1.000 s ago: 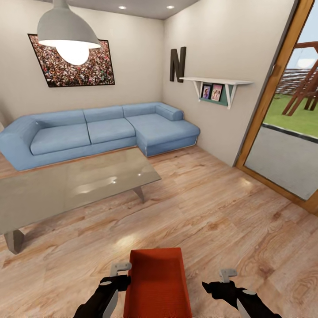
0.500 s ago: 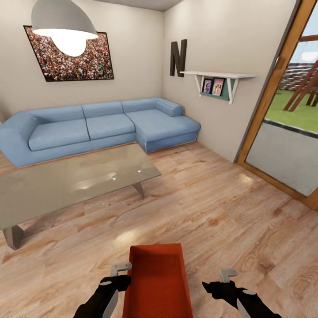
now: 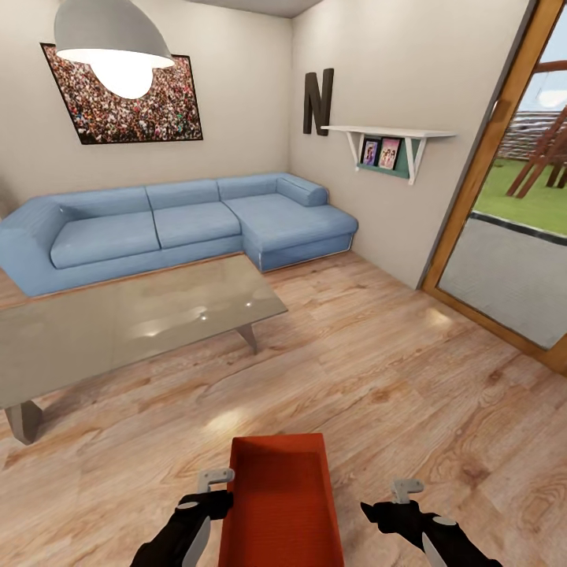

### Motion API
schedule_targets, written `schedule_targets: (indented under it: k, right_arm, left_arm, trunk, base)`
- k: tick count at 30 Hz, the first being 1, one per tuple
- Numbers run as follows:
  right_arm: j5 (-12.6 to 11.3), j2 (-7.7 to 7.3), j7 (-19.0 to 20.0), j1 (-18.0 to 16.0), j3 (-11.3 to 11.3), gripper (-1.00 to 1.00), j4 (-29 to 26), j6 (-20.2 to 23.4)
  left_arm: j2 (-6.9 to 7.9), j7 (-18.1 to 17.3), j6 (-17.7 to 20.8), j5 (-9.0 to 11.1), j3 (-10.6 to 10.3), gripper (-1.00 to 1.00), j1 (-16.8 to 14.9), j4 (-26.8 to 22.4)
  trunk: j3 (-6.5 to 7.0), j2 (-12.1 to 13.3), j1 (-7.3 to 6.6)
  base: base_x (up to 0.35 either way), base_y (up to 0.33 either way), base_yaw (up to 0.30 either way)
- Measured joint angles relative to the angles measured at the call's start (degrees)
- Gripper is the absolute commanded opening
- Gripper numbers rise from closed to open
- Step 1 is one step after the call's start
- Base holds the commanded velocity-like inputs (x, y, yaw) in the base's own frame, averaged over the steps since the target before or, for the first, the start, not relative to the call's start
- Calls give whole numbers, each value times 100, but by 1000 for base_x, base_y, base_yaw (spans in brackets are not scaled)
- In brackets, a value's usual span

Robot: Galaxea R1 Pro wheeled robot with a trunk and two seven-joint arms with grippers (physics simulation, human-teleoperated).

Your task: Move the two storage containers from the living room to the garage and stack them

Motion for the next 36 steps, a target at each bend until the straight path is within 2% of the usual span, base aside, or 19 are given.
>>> schedule_targets:
  k: [6, 10, 20, 34, 36]
  right_arm:
    - [2, 0, 1, 0, 0, 100, 1, -1]
    - [3, 0, 0, 0, 0, 100, 0, 0]
    - [4, 0, 6, 0, 0, 100, 0, 0]
    - [8, 0, 12, 0, 19, 100, 0, 0]
    - [10, 0, 11, 0, 16, 100, 0, 1]
  left_arm:
    - [9, -5, 13, 15, 26, 100, 0, 0]
    - [9, -6, 9, 16, 130, 100, 0, 2]
    - [-46, -6, -1, 25, 113, 100, 0, -22]
    - [-14, 44, -23, 16, 111, 100, 0, -60]
    - [-10, 18, -16, 18, 111, 100, 0, -60]
  trunk:
    - [0, 0, 0]
    - [0, 0, 0]
    - [0, 0, 0]
    - [-251, -560, 307]
    - [-251, -562, 308]
  base:
    - [0, 75, 0]
    - [0, 50, 0]
    - [0, 5, 0]
    - [0, 0, 0]
    - [0, 0, 0]
